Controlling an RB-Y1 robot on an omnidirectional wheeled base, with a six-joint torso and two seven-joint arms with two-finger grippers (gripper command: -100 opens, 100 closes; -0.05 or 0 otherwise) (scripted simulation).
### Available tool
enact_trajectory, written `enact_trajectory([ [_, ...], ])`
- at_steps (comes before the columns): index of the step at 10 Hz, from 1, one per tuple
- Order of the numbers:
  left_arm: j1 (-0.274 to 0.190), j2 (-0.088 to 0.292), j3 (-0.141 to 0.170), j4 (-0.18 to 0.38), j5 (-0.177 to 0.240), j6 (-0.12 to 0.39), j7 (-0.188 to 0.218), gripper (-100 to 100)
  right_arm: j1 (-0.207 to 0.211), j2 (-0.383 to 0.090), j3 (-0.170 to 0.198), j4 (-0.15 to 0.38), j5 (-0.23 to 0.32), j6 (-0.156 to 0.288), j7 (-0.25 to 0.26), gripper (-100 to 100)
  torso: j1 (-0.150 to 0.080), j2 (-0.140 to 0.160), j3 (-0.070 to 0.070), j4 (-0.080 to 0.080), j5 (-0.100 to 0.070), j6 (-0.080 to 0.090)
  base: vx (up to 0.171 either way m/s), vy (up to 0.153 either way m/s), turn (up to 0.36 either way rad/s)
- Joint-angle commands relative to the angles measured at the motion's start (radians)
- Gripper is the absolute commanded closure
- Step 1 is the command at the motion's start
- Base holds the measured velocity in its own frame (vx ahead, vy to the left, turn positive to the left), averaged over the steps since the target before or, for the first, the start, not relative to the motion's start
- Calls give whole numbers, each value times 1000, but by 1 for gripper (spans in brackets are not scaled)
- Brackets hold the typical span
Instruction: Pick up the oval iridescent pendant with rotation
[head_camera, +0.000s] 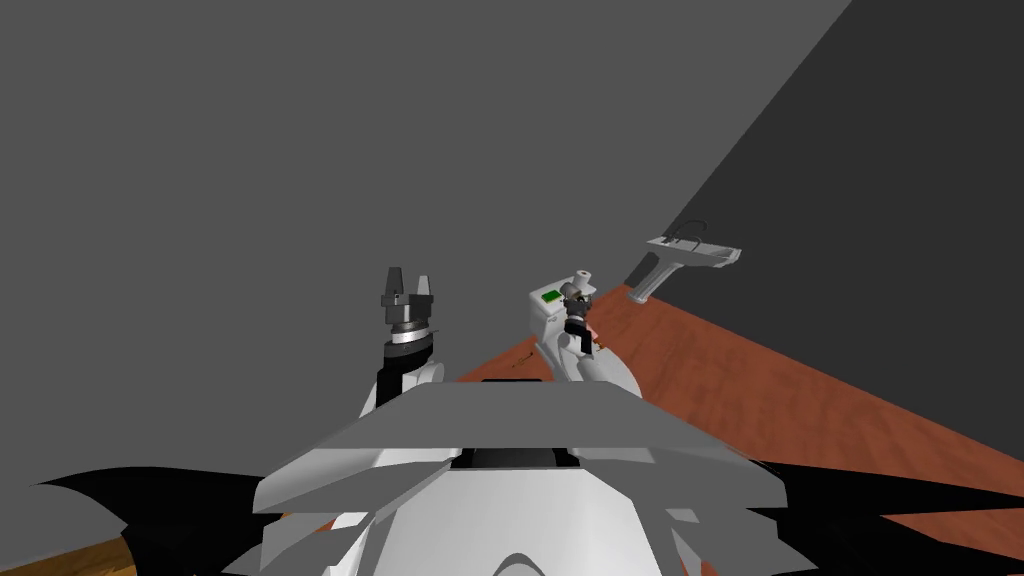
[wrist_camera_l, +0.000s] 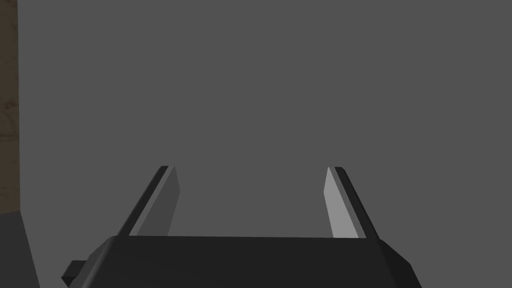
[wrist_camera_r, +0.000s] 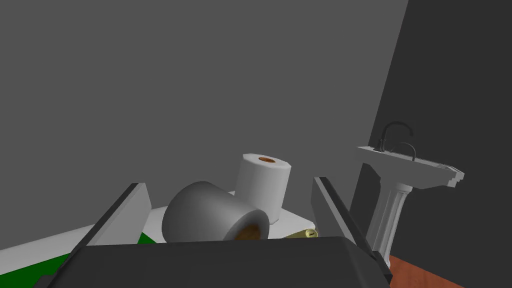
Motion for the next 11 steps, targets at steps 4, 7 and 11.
enact_trajectory([
  [4, 0, 0, 0, 0, 0, 0, 0, 0, -36, 26, 23, 149, -55, -9, -77, -100, -1, -1, 0, 0, 0, 0, 19, -72, 152],
  [7, 0, 0, 0, 0, 0, 0, 0, 0, -51, 55, 35, 233, -82, -11, -116, -100, -2, -1, -1, 0, 0, 0, 24, -91, 123],
  [11, 0, 0, 0, 0, 0, 0, 0, 0, -61, 108, 44, 300, -103, -11, -148, -100, -1, -1, -1, 0, 0, 0, 24, -82, 78],
])
